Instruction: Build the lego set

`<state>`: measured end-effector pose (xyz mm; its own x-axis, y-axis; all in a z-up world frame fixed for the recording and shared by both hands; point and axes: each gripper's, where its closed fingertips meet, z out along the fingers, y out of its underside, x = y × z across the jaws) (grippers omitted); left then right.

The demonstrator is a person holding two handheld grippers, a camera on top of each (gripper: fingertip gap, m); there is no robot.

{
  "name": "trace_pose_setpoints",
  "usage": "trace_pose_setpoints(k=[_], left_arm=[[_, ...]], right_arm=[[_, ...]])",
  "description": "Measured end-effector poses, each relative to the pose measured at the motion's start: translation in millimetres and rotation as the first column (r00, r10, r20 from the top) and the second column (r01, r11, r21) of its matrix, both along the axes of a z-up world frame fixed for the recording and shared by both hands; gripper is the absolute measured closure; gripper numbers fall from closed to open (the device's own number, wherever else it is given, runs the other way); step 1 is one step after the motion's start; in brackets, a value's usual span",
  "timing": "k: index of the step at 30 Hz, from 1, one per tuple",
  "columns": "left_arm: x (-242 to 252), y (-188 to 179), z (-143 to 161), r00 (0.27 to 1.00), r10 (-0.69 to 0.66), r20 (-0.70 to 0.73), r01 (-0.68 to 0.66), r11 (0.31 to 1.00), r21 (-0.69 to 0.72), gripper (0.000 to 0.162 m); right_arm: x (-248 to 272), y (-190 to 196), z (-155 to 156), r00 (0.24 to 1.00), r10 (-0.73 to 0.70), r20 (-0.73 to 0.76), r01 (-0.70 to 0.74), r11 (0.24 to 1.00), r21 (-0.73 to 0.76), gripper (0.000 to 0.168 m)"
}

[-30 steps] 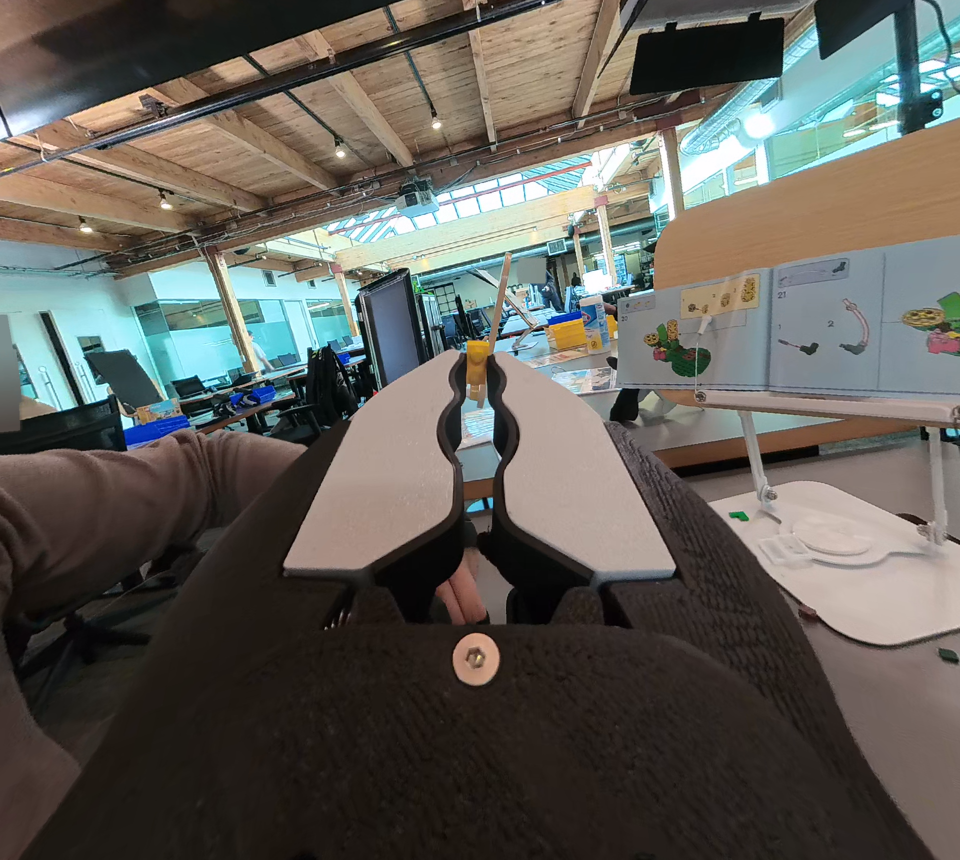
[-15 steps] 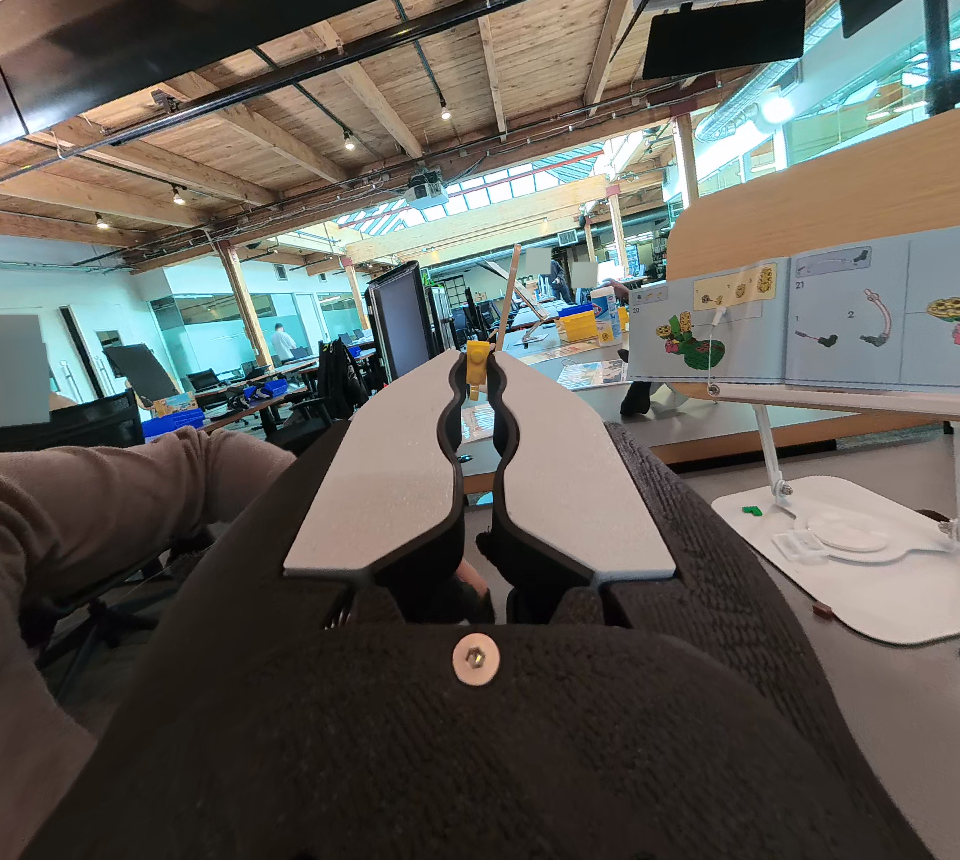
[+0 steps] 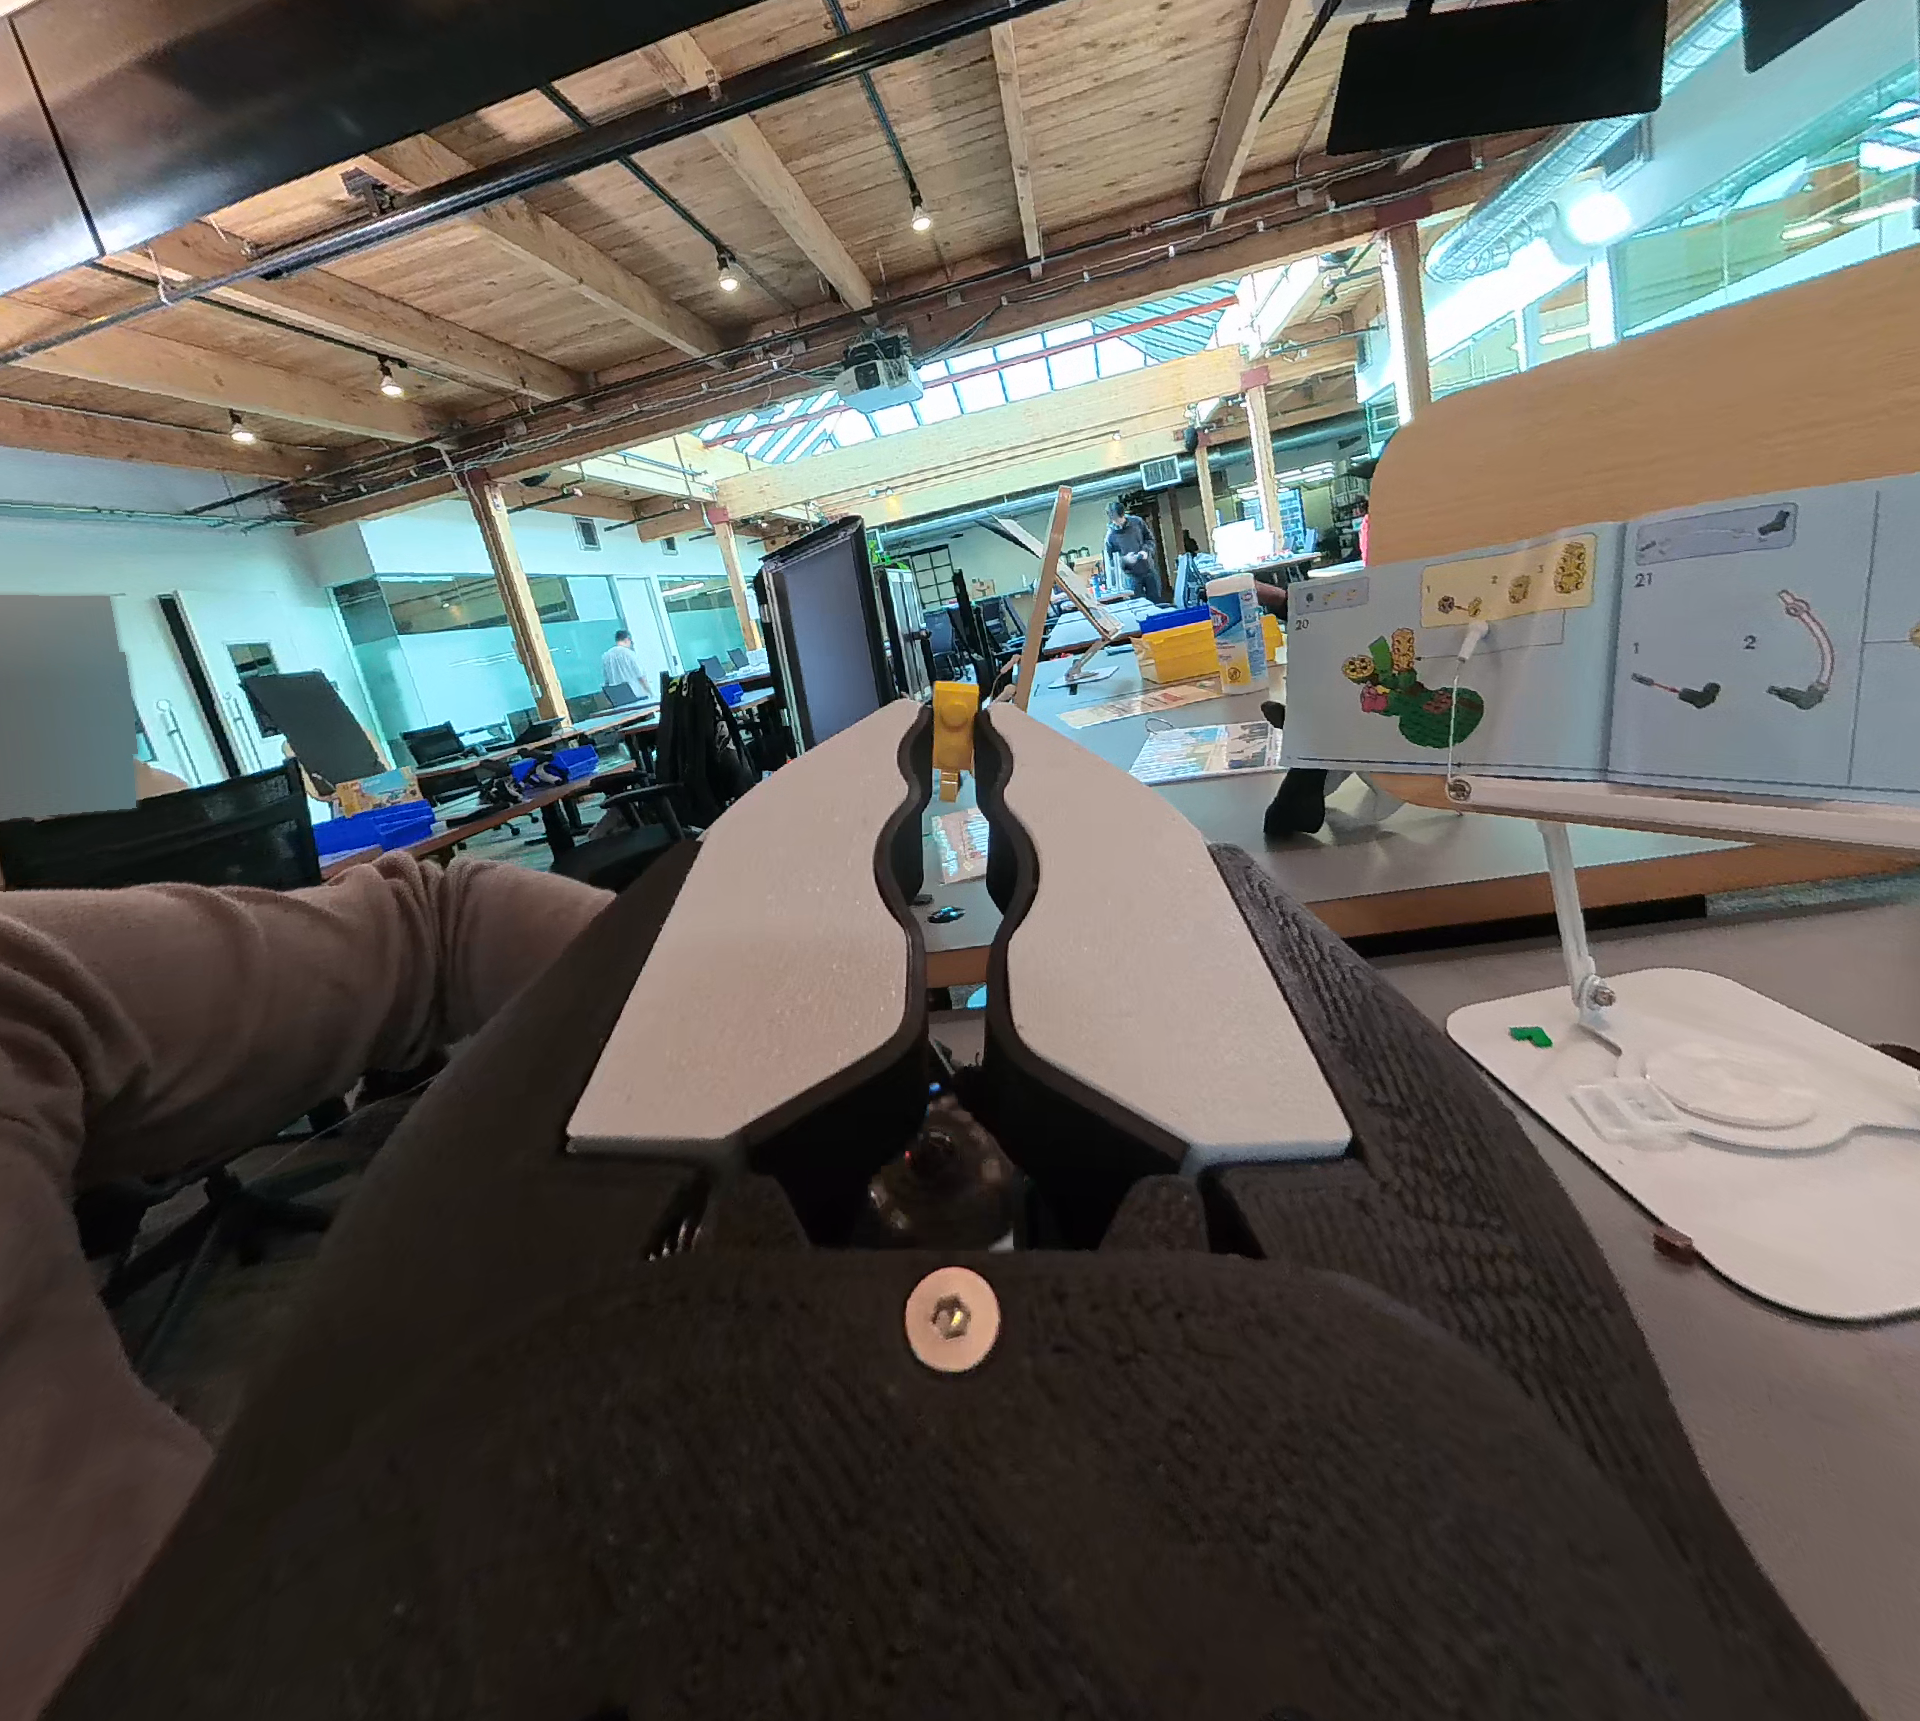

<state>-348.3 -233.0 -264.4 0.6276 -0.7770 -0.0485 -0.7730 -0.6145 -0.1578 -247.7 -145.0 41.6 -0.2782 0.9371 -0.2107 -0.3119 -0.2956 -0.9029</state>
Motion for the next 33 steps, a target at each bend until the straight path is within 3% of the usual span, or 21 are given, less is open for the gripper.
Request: trace_pose_setpoints(k=[1, 6, 9, 13, 21, 26, 30, 33], left_arm=[[1, 0, 0, 0.999, -0.015, 0.041, 0.014, 0.999, 0.029, 0.099], [8, -6, 0, 0.964, -0.089, 0.249, 0.053, 0.988, 0.147, 0.111], [10, -6, 2, 0.933, -0.125, 0.336, 0.055, 0.976, 0.210, 0.124], [14, -3, 3, 0.890, -0.189, 0.415, 0.061, 0.951, 0.302, 0.129], [20, 4, 6, 0.870, -0.316, 0.377, 0.120, 0.880, 0.460, 0.130], [21, 4, 5, 0.871, -0.301, 0.388, 0.114, 0.892, 0.437, 0.134], [18, 6, 5, 0.880, -0.265, 0.394, 0.082, 0.902, 0.423, 0.127], [15, 6, 5, 0.889, -0.262, 0.374, 0.079, 0.895, 0.439, 0.145]], right_arm=[[0, 0, 0, 1.000, 0.001, 0.000, -0.001, 1.000, 0.002, 0.163], [0, 0, 0, 1.000, 0.005, -0.001, -0.005, 1.000, 0.001, 0.163], [-1, 1, -1, 1.000, 0.005, 0.001, -0.005, 1.000, -0.004, 0.163], [-1, 1, -2, 1.000, 0.006, 0.004, -0.006, 1.000, -0.005, 0.163], [-6, 0, -6, 1.000, 0.015, 0.026, -0.015, 1.000, -0.007, 0.163], [-9, 0, -8, 0.999, 0.017, 0.038, -0.017, 1.000, -0.005, 0.162], [-11, -1, -11, 0.998, 0.023, 0.055, -0.023, 1.000, -0.001, 0.162], [-16, -2, -20, 0.994, 0.019, 0.112, -0.021, 1.000, 0.014, 0.163]])
